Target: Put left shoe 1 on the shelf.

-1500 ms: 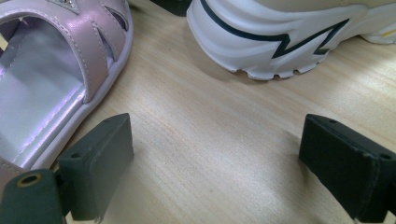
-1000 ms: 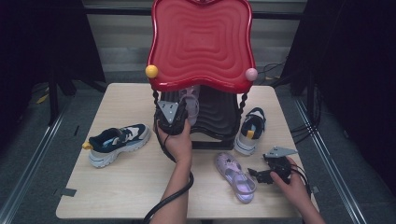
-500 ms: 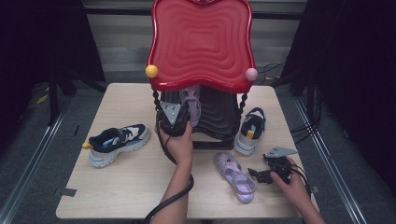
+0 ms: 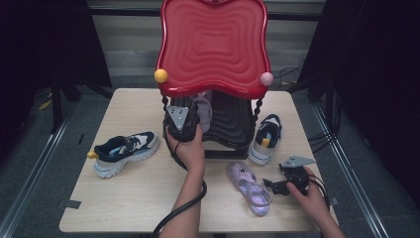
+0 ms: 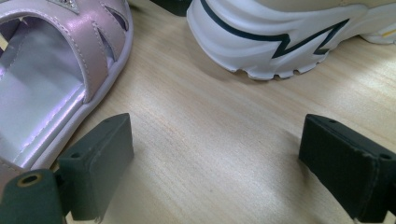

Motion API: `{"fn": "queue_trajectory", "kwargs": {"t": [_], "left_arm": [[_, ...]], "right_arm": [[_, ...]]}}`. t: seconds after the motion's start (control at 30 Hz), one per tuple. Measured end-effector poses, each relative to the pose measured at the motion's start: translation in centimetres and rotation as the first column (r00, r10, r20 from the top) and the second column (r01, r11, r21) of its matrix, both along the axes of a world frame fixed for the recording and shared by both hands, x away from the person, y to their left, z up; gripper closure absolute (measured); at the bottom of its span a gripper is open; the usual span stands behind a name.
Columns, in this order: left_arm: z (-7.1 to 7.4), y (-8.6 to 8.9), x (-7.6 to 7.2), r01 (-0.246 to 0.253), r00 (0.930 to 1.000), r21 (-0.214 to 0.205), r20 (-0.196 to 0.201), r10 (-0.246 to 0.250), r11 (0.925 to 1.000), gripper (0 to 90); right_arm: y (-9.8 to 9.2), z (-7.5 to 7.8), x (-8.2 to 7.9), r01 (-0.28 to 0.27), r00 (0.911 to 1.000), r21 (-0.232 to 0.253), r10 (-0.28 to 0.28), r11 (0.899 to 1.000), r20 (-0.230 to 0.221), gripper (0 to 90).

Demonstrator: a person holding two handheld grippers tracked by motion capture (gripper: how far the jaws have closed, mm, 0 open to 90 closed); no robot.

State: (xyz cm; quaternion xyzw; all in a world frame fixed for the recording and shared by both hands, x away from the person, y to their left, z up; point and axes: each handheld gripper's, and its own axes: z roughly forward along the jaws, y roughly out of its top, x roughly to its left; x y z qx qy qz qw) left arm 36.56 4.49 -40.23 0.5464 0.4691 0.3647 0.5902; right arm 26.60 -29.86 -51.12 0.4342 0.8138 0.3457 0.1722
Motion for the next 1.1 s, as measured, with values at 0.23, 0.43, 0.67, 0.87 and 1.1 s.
{"fn": "queue_trajectory", "kwargs": {"t": [0.23, 0.43, 0.67, 0.87, 1.1], "left_arm": [[-0.9, -0.1, 0.1, -0.028, 0.9994, 0.005, 0.021, 0.028, 0.9996, 78.2], [-1.8, -0.3, -0.1, -0.021, 0.9998, 0.048, -0.001, 0.021, 0.9986, 77.0], [-1.8, -0.1, -0.2, -0.019, 0.9994, 0.071, -0.027, 0.021, 0.9973, 76.1], [-1.9, 0.0, 0.0, -0.013, 0.9984, 0.105, -0.054, 0.019, 0.9944, 73.4], [-1.8, 0.4, -0.1, -0.004, 0.9975, 0.126, -0.070, 0.012, 0.9921, 67.3]], "right_arm": [[0.0, 0.0, 0.0, 0.000, 1.0000, 0.000, 0.000, 1.000, 0.000, 9.3], [0.0, 0.0, 0.0, 0.001, 1.0000, 0.000, -0.001, 1.000, 0.000, 9.3], [0.0, 0.0, 0.0, 0.002, 1.0000, 0.001, -0.002, 1.000, -0.002, 9.2], [0.0, 0.0, 0.0, 0.001, 1.0000, 0.001, -0.001, 1.000, -0.001, 9.2], [0.0, 0.0, 0.0, 0.001, 1.0000, 0.001, -0.001, 1.000, -0.001, 9.2]]}}
